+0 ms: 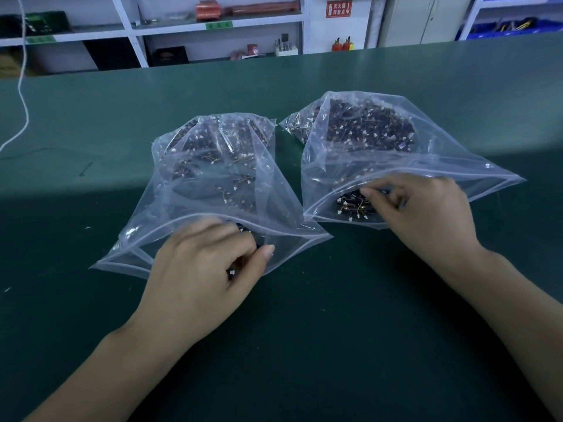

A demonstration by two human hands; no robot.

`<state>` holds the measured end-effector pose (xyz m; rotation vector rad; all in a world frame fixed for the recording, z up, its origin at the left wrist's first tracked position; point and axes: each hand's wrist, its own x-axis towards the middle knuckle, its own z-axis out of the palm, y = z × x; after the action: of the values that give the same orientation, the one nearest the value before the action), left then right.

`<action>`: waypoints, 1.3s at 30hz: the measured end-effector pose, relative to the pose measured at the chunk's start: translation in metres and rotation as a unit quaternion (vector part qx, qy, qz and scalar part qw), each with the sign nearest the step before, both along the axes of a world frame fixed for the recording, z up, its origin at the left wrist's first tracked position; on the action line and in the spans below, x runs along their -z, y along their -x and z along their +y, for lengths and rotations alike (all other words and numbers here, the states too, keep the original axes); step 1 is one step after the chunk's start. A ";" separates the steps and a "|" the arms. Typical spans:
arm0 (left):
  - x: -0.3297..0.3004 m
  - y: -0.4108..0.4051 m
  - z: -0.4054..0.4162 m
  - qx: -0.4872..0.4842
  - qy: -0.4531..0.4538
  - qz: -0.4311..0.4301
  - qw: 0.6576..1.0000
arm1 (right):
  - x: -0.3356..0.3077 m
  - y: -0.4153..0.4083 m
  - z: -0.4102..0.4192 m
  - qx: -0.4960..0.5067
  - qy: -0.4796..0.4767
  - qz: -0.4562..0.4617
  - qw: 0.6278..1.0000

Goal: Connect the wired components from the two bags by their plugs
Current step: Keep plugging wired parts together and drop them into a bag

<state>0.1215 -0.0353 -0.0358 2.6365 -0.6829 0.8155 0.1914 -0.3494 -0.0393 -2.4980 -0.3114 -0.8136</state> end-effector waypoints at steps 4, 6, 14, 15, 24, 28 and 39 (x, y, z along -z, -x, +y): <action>0.000 -0.001 0.005 -0.043 -0.030 0.062 0.997 | -0.001 -0.004 -0.006 0.045 0.016 0.024 0.999; -0.001 -0.001 0.006 -0.054 -0.039 0.090 0.994 | 0.001 -0.004 -0.004 0.063 0.036 0.030 0.997; -0.001 -0.002 0.009 -0.082 -0.049 0.098 0.991 | -0.005 0.007 0.010 0.028 0.000 0.038 0.999; 0.000 -0.002 0.009 -0.081 -0.045 0.099 0.991 | -0.005 0.009 0.012 0.022 -0.001 0.032 0.999; 0.000 -0.003 0.010 -0.044 -0.015 0.101 0.994 | -0.005 0.017 0.021 -0.042 -0.023 -0.023 0.999; -0.002 -0.004 0.011 -0.056 -0.050 0.074 0.994 | -0.004 0.020 0.026 -0.062 -0.026 -0.026 0.997; -0.003 -0.003 0.003 0.043 0.025 -0.011 0.999 | -0.003 0.024 0.031 -0.159 -0.046 -0.054 0.985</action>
<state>0.1240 -0.0323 -0.0331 2.5374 -0.7658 0.8282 0.1672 -0.3182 -0.0361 -2.2448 -0.6751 -0.8110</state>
